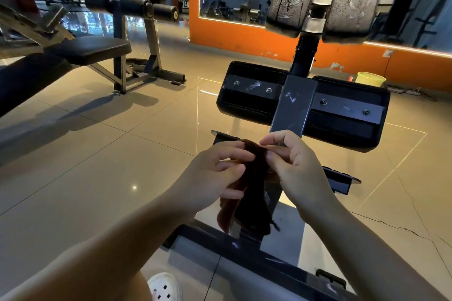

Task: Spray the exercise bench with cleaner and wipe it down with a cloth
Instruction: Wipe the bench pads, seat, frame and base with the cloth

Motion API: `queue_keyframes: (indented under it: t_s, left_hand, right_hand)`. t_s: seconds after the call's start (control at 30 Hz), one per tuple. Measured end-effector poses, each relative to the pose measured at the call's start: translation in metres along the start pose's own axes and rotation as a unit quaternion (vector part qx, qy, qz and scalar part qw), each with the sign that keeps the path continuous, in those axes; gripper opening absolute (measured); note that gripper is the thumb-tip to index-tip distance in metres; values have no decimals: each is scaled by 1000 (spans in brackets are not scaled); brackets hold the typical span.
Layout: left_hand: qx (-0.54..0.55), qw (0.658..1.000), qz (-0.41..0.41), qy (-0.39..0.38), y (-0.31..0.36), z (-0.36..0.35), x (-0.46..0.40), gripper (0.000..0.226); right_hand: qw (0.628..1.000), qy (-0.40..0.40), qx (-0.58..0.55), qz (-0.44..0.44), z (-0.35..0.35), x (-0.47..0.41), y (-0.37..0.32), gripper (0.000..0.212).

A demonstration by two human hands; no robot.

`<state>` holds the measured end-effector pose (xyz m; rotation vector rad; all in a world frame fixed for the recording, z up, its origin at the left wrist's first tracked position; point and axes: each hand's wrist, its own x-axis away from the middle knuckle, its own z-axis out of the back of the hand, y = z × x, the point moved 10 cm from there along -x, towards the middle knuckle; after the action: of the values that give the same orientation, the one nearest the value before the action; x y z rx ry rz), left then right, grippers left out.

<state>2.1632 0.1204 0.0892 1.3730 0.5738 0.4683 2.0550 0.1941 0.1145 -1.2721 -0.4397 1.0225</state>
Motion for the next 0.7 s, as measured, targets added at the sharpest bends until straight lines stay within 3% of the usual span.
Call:
queue_keyframes:
  t_s: [0.1, 0.17, 0.27, 0.37, 0.47, 0.6, 0.7]
  left_hand:
    - [-51, 995, -19, 80, -1, 27, -9, 18]
    - [-141, 983, -46, 103, 2, 37, -15, 27]
    - [-181, 982, -44, 15, -7, 26, -21, 39]
    - [-165, 981, -30, -94, -16, 5, -18, 23]
    - [-113, 989, 4, -91, -21, 6, -18, 8]
    - [-104, 993, -11, -54, -12, 20, -20, 12]
    - [-114, 993, -33, -15, -3, 35, -20, 12]
  right_hand:
    - [999, -35, 15, 7, -1, -3, -7, 28]
    - [997, -74, 30, 18, -3, -1, -14, 33]
    - [994, -101, 18, 41, 2, 3, -24, 42]
    - [994, -99, -3, 40, 14, 4, -25, 44]
    - [995, -95, -19, 31, 22, 4, -22, 44]
    - [995, -101, -11, 23, 29, 4, -20, 44]
    - [990, -108, 72, 48, 26, 3, -16, 22]
